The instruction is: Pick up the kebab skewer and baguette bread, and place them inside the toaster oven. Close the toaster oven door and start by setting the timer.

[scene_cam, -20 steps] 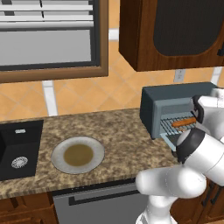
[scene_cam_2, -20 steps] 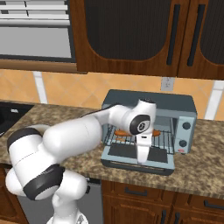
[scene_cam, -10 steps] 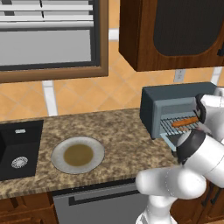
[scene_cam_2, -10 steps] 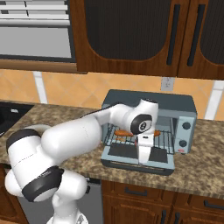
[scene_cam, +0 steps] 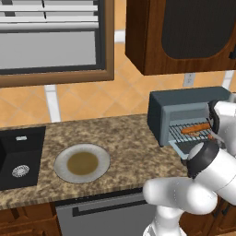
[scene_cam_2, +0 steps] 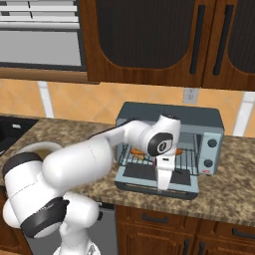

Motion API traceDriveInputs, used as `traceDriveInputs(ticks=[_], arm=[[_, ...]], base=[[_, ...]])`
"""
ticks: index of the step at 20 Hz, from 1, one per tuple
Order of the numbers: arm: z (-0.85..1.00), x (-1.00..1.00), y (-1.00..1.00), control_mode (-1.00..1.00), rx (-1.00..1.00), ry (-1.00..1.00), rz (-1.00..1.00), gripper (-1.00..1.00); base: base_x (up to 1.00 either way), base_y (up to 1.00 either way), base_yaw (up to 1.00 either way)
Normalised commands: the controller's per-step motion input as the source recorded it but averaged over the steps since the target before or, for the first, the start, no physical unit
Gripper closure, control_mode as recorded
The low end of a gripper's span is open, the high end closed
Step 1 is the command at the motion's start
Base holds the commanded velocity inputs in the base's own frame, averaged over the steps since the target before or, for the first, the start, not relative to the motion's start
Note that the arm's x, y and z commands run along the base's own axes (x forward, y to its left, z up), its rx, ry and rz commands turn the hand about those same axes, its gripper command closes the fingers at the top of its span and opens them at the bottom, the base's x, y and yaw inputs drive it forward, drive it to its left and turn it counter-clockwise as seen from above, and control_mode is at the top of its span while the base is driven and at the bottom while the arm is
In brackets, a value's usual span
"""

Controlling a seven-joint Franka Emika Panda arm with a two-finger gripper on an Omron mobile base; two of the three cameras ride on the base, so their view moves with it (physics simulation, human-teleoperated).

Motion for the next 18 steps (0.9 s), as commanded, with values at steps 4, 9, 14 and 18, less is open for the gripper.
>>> traceDriveInputs(ticks=[4, 9, 14, 18], arm=[[0.0, -0.28, 0.06, -1.0, 0.0, 0.0, 0.0, -1.0], [0.01, -0.13, 0.03, -1.0, 0.0, -0.01, 0.0, -1.0], [0.1, 0.01, 0.01, -1.0, 0.0, -0.02, 0.01, -1.0], [0.03, -0.1, 0.02, -1.0, 0.0, 0.0, 0.0, -1.0]], base=[[0.0, 0.0, 0.0], [0.0, 0.0, 0.0], [0.0, 0.0, 0.0], [0.0, 0.0, 0.0]])
